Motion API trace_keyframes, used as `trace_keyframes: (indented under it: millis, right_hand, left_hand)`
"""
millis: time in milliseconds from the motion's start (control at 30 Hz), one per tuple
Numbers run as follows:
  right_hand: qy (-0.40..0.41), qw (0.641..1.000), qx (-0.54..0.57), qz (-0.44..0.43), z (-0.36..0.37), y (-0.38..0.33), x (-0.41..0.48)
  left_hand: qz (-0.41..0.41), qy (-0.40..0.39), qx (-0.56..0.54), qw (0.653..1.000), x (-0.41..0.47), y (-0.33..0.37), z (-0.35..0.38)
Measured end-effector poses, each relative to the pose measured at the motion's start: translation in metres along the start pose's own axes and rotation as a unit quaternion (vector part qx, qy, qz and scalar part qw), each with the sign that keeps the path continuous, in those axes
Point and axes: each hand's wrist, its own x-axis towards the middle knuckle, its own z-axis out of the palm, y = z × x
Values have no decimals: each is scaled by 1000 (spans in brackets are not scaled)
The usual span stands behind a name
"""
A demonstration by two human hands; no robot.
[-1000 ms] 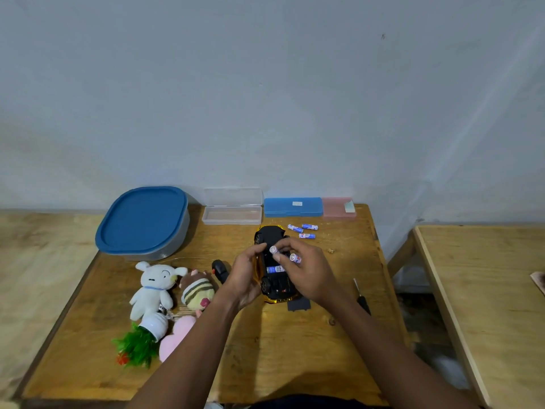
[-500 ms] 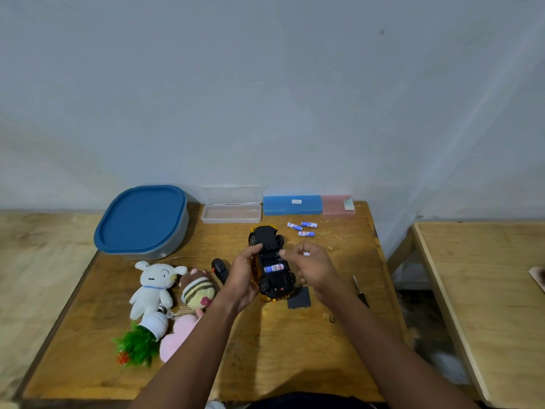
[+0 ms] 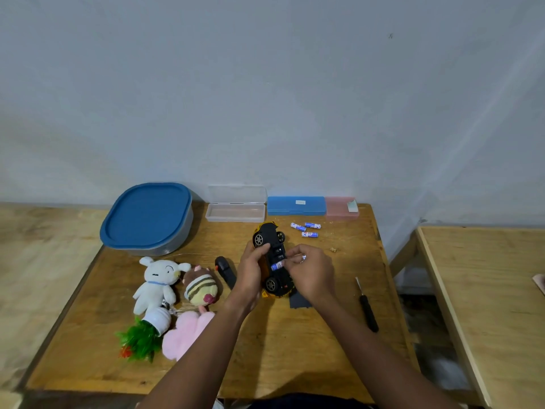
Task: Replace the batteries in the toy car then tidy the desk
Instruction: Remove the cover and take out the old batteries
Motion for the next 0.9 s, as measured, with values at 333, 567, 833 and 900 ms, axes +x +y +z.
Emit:
trace_keyframes:
  millis: [333, 567, 833, 900]
  right_hand:
    - [-88, 991, 101, 24, -11, 5, 11]
    - [-145, 986, 70, -39, -16, 12, 17]
    - [-187, 979, 9, -80, -17, 14, 20]
    - [-186, 978, -20, -94, -16, 16, 21]
  left_hand:
    - [-17, -17, -35, 999, -3, 8, 0]
    - [-81, -23, -49, 995, 1, 8, -6]
    - [-96, -35, -37, 994, 5, 1, -14]
    - [-93, -37, -32, 994, 5, -4, -16]
